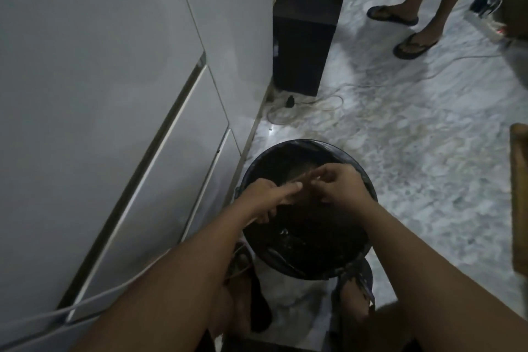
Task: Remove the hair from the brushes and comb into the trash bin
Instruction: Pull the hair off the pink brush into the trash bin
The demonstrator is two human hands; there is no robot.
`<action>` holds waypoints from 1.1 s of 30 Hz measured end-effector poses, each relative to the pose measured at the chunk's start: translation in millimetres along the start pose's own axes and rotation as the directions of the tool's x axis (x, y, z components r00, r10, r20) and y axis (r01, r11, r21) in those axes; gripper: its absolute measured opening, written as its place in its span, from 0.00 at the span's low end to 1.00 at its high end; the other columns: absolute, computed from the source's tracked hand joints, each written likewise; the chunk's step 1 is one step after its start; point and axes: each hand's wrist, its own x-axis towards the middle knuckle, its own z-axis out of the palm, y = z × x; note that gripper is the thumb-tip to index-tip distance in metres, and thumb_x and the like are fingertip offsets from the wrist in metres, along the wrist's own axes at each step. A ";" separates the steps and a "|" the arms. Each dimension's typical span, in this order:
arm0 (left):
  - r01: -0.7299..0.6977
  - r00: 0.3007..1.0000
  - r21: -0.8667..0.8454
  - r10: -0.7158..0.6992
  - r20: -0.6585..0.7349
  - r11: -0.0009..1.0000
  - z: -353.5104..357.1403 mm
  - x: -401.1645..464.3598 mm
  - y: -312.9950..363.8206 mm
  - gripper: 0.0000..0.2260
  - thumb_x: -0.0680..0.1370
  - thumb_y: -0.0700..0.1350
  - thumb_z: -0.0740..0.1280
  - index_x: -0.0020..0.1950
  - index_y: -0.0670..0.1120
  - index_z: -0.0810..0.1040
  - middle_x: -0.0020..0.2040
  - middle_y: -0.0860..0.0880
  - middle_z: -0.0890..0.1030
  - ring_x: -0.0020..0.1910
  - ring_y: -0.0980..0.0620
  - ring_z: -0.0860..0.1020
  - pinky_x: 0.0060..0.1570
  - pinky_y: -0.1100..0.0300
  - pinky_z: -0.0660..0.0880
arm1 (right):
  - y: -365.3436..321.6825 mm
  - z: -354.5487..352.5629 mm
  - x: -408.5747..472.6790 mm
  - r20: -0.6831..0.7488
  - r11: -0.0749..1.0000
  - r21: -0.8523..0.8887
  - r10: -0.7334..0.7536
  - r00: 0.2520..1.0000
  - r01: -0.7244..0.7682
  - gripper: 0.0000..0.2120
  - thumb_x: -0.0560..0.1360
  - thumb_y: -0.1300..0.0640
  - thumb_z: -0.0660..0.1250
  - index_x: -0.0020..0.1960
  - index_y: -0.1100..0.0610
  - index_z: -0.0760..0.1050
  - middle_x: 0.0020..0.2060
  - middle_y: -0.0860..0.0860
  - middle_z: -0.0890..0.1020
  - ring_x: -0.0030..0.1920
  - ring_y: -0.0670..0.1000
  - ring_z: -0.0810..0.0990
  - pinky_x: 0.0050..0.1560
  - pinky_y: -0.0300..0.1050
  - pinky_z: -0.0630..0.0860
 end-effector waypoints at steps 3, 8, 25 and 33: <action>-0.021 1.000 0.109 0.023 -0.016 0.994 -4.8 5.9 7.9 0.30 0.70 0.71 0.64 0.42 0.43 0.81 0.33 0.45 0.81 0.30 0.48 0.79 0.29 0.60 0.73 | -8.6 -9.4 5.7 -0.016 0.985 -0.153 -0.087 0.996 0.084 0.04 0.70 0.58 0.74 0.42 0.51 0.82 0.38 0.48 0.83 0.39 0.45 0.80 0.38 0.36 0.74; -0.063 0.996 0.218 0.074 -0.042 0.974 -10.0 22.3 6.2 0.24 0.69 0.67 0.68 0.33 0.46 0.78 0.27 0.46 0.80 0.26 0.47 0.79 0.30 0.57 0.76 | -19.4 -15.2 17.7 0.022 0.952 -0.273 -0.140 0.990 0.140 0.08 0.67 0.57 0.76 0.44 0.51 0.79 0.39 0.46 0.80 0.43 0.48 0.78 0.42 0.41 0.74; -0.040 0.996 0.352 0.065 -0.060 0.935 -22.4 44.8 21.7 0.20 0.69 0.61 0.67 0.30 0.45 0.79 0.23 0.48 0.80 0.21 0.49 0.78 0.29 0.59 0.76 | -22.2 -30.3 35.4 0.023 0.911 -0.350 -0.227 0.974 0.220 0.09 0.69 0.65 0.72 0.44 0.53 0.86 0.39 0.48 0.86 0.41 0.45 0.82 0.47 0.38 0.77; -0.024 0.975 0.406 0.112 -0.193 0.914 -26.5 42.6 25.3 0.21 0.69 0.62 0.66 0.32 0.44 0.80 0.29 0.47 0.82 0.28 0.47 0.80 0.35 0.56 0.78 | -17.2 -38.2 30.4 0.328 0.874 -0.462 0.014 0.945 0.148 0.12 0.65 0.64 0.73 0.34 0.46 0.82 0.36 0.48 0.86 0.38 0.44 0.82 0.41 0.39 0.76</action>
